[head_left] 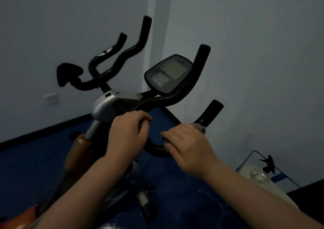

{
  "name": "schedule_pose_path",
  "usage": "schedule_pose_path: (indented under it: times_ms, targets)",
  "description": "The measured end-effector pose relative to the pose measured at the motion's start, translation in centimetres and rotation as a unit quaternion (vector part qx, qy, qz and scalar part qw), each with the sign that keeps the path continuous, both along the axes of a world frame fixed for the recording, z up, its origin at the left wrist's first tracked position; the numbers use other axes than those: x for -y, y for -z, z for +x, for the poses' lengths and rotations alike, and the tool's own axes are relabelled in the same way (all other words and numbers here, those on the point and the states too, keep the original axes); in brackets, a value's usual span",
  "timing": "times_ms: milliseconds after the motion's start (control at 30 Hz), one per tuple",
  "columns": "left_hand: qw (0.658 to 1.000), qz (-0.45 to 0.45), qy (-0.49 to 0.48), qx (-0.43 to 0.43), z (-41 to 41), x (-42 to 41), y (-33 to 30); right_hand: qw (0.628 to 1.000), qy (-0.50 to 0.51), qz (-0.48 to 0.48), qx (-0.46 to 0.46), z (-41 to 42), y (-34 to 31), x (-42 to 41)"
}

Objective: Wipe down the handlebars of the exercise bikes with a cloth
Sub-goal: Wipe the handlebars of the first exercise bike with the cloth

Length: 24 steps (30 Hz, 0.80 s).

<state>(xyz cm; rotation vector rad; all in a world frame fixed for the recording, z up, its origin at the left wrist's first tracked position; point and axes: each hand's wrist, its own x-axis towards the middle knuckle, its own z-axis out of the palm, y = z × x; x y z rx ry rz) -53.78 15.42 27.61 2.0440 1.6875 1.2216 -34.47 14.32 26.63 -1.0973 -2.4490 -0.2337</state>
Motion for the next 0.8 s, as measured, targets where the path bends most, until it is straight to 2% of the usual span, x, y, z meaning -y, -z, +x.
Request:
schedule_pose_path:
  times_ms: [133, 233, 333, 500, 567, 667, 800]
  targets:
    - [0.998, 0.018, -0.036, -0.042, -2.5, 1.1, 1.3, 0.999, 0.033, 0.005, -0.011, 2.8, -1.2, -0.3]
    - [0.997, 0.032, -0.073, -0.023, -3.3, 1.4, 2.3, 0.994, 0.102, 0.002, -0.028, -1.2, 0.6, 1.2]
    - [0.994, 0.043, -0.104, 0.006, -3.5, 1.3, 3.1, 0.99, 0.125, -0.059, 0.016, -5.6, 1.4, 2.1]
    - [0.991, 0.063, -0.114, 0.026, -4.2, 1.2, 4.0, 0.986, 0.07, -0.127, 0.084, -1.7, -1.3, 0.9]
    - [0.99, 0.065, -0.117, 0.037, -4.3, 0.9, 4.2, 0.983, 0.085, -0.113, 0.12, -1.6, -1.3, 1.4]
    - [0.99, 0.075, -0.115, 0.042, -4.4, 0.9, 4.5, 0.969, 0.149, -0.129, 0.149, -5.6, -0.5, 1.3]
    - [0.991, 0.088, -0.096, 0.043, -4.4, 1.0, 4.5, 0.949, 0.168, -0.225, 0.142, -9.4, -0.4, -3.8]
